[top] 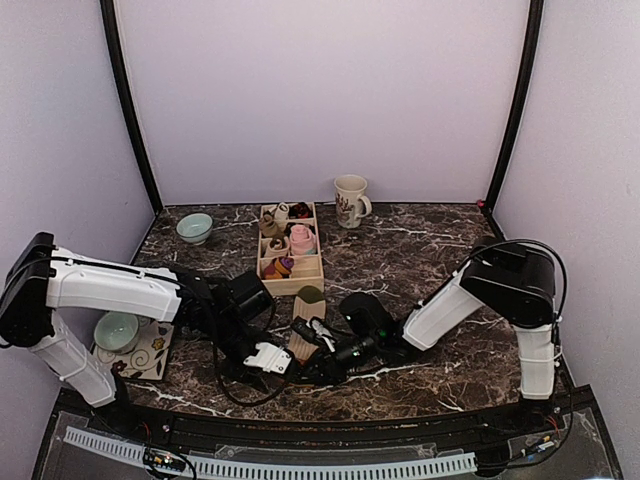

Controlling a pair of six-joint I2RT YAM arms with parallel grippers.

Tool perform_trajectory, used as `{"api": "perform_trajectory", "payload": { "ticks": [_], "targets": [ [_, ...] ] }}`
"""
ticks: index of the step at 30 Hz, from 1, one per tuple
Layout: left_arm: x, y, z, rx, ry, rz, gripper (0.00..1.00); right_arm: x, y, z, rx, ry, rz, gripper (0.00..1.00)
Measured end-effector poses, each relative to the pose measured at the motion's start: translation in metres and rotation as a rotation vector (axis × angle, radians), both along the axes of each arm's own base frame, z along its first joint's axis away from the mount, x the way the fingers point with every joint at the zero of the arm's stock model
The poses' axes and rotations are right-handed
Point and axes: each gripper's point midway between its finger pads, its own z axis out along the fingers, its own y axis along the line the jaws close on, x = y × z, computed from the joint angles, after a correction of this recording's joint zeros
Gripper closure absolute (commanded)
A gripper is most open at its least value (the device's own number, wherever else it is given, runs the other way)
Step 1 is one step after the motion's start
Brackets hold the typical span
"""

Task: Roll the socks
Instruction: Pick up the sock from the center of the board.

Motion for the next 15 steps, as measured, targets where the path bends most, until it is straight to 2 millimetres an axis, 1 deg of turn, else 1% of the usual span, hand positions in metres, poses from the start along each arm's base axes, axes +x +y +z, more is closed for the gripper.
{"api": "perform_trajectory", "payload": {
  "ticks": [4,8,12,15],
  "targets": [
    [0.005,-0.01,-0.011,0.013,-0.076,-0.023,0.58,0.0,0.0,0.001,-0.003,0.014,0.0,1.0],
    [0.015,-0.02,-0.019,0.018,-0.175,-0.035,0.58,0.001,0.0,0.001,-0.006,0.031,-0.003,1.0],
    [0.019,-0.021,-0.032,0.052,-0.197,-0.036,0.58,0.001,0.0,0.0,-0.009,0.037,-0.004,1.0],
    [0.02,-0.022,-0.035,0.06,-0.203,-0.042,0.6,0.001,0.0,0.0,-0.011,0.045,-0.007,1.0]
  ]
}}
